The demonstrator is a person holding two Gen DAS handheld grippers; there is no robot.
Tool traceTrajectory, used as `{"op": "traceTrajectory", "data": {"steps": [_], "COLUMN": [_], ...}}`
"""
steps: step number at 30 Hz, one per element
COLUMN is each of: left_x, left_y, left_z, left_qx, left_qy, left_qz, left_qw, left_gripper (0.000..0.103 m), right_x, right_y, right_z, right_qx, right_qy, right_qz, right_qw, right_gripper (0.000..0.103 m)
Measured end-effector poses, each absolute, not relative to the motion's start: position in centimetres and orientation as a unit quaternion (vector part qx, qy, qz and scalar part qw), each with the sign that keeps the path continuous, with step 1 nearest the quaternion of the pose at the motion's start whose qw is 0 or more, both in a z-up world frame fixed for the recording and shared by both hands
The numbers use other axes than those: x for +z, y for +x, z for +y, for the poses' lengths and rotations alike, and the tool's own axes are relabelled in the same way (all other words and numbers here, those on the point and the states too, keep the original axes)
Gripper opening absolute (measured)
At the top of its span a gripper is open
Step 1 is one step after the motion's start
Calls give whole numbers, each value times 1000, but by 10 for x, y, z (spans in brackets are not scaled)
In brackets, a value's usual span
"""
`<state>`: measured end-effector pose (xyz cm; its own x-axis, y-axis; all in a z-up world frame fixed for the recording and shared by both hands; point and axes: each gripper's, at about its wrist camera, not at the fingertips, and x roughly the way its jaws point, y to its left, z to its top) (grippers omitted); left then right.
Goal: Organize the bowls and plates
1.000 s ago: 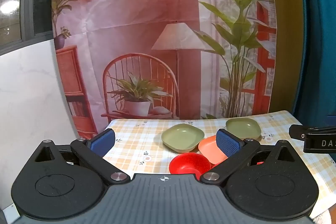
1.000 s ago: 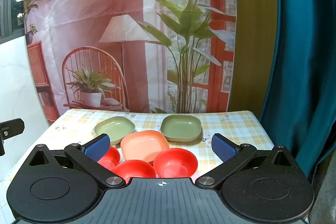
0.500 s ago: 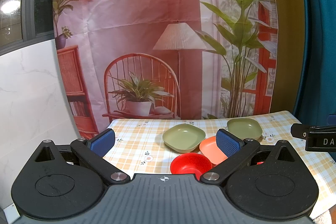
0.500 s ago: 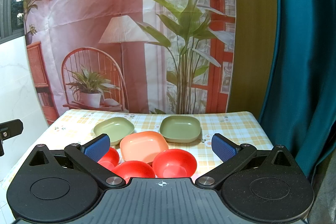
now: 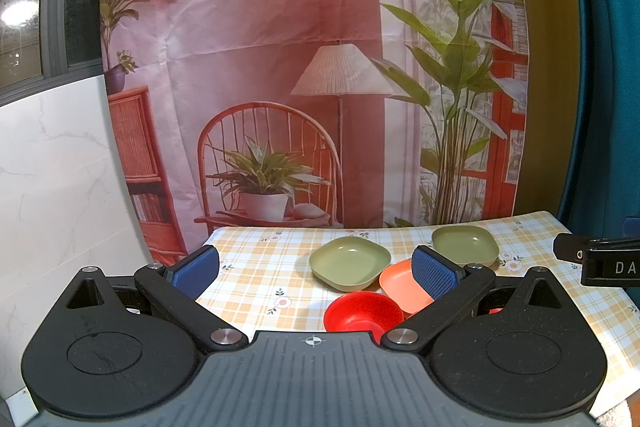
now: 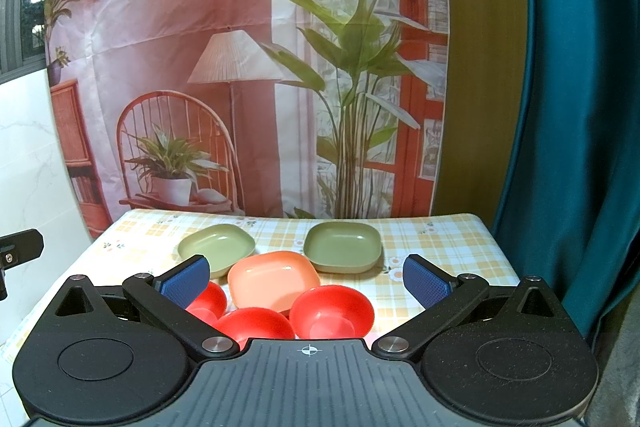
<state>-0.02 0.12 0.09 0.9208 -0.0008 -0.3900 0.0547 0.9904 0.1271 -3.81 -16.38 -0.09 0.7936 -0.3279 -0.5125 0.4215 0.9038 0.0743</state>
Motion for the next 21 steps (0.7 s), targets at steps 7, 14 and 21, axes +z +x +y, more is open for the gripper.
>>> {"op": "traceTrajectory", "data": {"steps": [7,14,21], "left_x": [0,0,-1], "left_y": [0,0,0], "left_z": [1,1,1], "left_qx": [-16,-17,-18], "left_qy": [68,68,69], "left_qz": [198,199,199], "left_qw": [978,977,977], "left_gripper": [103,103,103], "right_x": [-1,-2,-1], "right_y": [-38,-39,-39], "right_z": [-163,-163,-167], "right_qx": [-201,-201,-202], "right_qy": [94,94,95], "right_qz": [252,252,252], "right_qw": [942,942,942], "right_gripper": [103,103,103]}}
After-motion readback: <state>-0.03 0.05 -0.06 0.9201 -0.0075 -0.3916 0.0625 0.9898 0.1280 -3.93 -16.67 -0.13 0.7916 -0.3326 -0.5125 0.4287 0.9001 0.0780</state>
